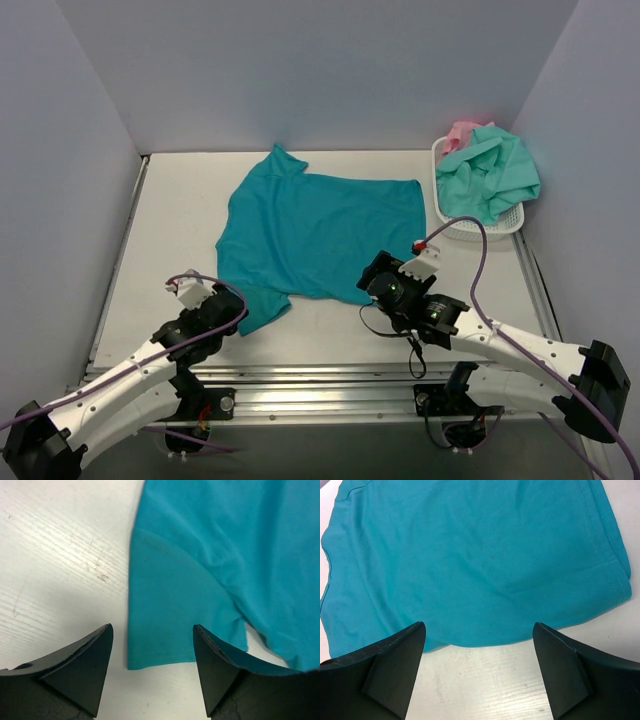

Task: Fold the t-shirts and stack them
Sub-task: Grap the side of the flattened tshirt closest away from the robot with both arms

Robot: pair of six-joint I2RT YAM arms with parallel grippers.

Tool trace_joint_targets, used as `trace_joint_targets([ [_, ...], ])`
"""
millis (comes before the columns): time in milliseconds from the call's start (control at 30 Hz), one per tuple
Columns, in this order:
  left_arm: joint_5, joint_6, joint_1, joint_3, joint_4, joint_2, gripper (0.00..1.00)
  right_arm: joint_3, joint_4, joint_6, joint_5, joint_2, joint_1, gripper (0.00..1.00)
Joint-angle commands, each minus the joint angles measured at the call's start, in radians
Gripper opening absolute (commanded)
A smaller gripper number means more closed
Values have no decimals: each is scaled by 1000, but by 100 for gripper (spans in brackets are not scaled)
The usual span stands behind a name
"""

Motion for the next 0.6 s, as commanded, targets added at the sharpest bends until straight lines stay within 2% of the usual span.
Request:
trace_joint_targets([
  [0,-40,-160,-14,10,-140,51,73,22,-43,35,67,-27,10,84],
  [233,-54,-200,-30,118,-176,290,72,48,-54,6,65,-62,10,89],
  [400,9,-248,-68,136,-32,497,72,48,-45,-41,73,-109,10,89],
  [567,29,-310,-88,124,50,597,72,80,-97,-80,91,-149,10,90],
])
